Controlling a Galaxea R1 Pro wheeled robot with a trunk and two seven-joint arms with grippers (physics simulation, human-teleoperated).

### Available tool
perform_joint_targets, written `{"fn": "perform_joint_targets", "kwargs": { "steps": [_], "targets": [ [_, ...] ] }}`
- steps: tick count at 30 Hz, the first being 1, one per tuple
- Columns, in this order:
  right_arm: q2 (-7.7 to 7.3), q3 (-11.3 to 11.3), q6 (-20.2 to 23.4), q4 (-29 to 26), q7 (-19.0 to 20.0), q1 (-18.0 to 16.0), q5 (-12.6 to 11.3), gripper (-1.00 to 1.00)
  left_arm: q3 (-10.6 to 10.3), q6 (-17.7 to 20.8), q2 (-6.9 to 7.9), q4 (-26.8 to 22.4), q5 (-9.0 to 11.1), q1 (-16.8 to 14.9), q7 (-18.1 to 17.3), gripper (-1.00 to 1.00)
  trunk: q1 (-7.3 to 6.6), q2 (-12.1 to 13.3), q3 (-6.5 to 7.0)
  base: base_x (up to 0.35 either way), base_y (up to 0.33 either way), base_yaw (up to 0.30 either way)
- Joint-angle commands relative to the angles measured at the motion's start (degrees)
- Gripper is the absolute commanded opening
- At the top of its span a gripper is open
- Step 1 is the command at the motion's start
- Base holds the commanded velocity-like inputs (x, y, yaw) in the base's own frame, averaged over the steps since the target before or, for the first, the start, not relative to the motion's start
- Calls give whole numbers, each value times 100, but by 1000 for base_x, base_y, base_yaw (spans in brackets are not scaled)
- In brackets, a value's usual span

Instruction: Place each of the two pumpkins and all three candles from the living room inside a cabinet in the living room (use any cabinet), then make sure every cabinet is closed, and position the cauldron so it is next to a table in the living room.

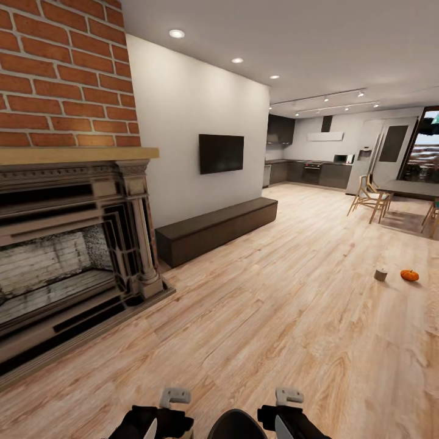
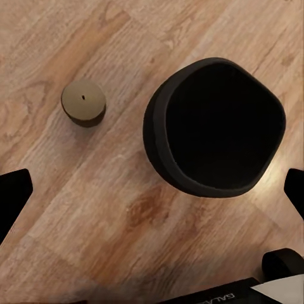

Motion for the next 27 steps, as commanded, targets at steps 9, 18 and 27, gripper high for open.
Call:
{"fn": "perform_joint_targets", "kwargs": {
  "steps": [9, 18, 27],
  "targets": [
    [7, 13, -31, 0, -32, -1, -59, 100, 0, -355, 10, 194, 61, -4, 95, 100, 0, -4, -7, 0, 0, 0],
    [7, 18, -51, 1, -32, -1, -59, 100, 0, -700, 15, 205, 88, -4, 97, 100, 0, -4, -7, 0, 0, 0],
    [7, 18, -52, 1, -32, -1, -57, 100, 6, -769, 30, 205, 91, -1, 65, 100, 66, -124, -60, 0, 0, 0]
  ]
}}
